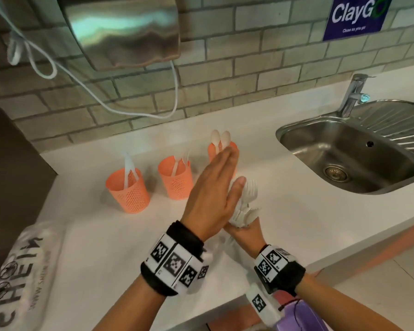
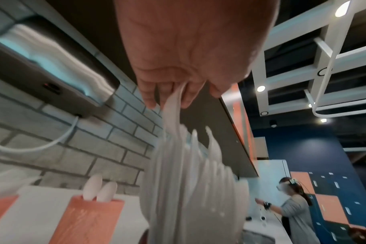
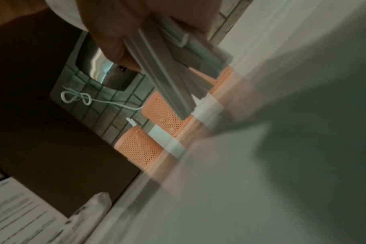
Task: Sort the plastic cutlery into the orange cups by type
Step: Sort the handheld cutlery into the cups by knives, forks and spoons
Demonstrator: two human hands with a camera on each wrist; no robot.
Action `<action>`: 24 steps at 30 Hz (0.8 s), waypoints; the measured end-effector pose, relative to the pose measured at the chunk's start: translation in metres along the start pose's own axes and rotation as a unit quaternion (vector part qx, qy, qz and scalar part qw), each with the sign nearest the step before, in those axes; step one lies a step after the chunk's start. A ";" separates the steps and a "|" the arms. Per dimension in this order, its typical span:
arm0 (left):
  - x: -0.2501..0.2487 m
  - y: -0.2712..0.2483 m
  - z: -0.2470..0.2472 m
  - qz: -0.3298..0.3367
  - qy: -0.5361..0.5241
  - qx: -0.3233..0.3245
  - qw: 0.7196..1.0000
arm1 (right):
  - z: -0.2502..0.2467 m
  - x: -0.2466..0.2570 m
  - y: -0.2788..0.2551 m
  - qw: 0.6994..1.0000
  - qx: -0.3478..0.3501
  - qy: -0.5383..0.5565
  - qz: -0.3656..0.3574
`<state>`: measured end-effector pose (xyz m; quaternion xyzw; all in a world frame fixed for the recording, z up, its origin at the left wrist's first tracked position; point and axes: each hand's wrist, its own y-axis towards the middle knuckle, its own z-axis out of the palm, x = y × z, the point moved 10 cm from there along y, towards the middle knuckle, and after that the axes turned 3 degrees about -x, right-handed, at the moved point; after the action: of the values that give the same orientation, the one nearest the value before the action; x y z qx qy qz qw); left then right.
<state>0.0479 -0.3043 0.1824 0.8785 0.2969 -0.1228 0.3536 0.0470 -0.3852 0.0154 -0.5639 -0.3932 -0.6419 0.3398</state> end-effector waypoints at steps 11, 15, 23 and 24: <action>0.003 -0.014 0.066 0.030 0.133 0.125 0.983 | 0.005 0.006 -0.003 0.993 0.059 -0.094 -0.050; 0.002 -0.022 0.085 0.055 0.195 0.167 0.965 | 0.009 0.006 -0.002 0.981 0.064 -0.173 -0.064; 0.044 -0.019 0.005 -0.156 -0.200 -0.101 0.962 | -0.013 0.047 0.025 0.998 0.019 0.052 -0.015; 0.059 -0.026 0.009 -0.225 -0.270 -0.111 0.930 | -0.014 0.055 0.031 0.998 0.016 0.066 -0.011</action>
<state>0.0792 -0.2695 0.1367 0.6776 0.3913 -0.3980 0.4788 0.0604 -0.4116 0.0728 -0.5104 -0.3861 -0.6752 0.3669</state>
